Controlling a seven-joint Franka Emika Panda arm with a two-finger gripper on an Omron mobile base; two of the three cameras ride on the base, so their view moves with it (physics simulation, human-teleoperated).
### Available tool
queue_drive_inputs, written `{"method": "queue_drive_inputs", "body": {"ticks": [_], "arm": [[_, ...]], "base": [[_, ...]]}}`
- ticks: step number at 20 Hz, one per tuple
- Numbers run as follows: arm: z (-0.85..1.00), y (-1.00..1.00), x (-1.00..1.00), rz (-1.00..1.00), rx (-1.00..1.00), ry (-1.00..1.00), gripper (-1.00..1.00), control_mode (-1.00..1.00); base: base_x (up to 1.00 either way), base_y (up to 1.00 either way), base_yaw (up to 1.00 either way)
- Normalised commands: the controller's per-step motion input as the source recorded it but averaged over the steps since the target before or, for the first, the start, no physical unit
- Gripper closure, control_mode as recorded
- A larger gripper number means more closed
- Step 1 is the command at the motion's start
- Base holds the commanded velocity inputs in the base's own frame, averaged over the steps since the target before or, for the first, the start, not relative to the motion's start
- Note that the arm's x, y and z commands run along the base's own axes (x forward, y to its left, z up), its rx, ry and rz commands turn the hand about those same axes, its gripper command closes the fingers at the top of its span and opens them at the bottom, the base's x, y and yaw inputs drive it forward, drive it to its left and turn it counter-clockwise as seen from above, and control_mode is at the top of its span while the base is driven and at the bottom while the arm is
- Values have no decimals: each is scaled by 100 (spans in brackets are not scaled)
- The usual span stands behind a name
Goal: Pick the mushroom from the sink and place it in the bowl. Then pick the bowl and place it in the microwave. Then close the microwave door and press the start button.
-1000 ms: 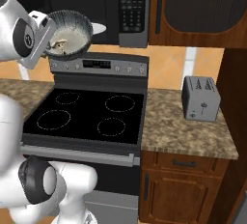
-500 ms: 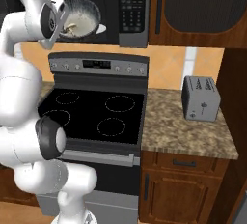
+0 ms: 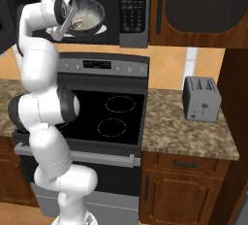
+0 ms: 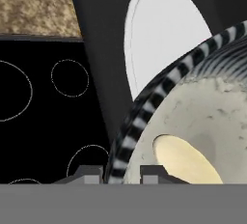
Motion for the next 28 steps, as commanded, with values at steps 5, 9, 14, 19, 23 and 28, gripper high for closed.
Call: {"method": "queue_drive_inputs", "body": {"ticks": [5,9,14,19,23,28], "arm": [[-1,31,64,10,-29,1,100,-100],[-1,18,2,11,-22,2,-100,-100],[0,0,-5,4,-8,-2,-100,-100],[1,0,-61,3,-3,-23,-100,-100],[-14,0,-100,2,0,-31,-100,-100],[-86,-2,-100,1,0,-24,-100,-100]], "base": [[0,0,0],[0,0,0],[0,0,0],[0,0,0],[0,0,0],[0,0,0]]}}
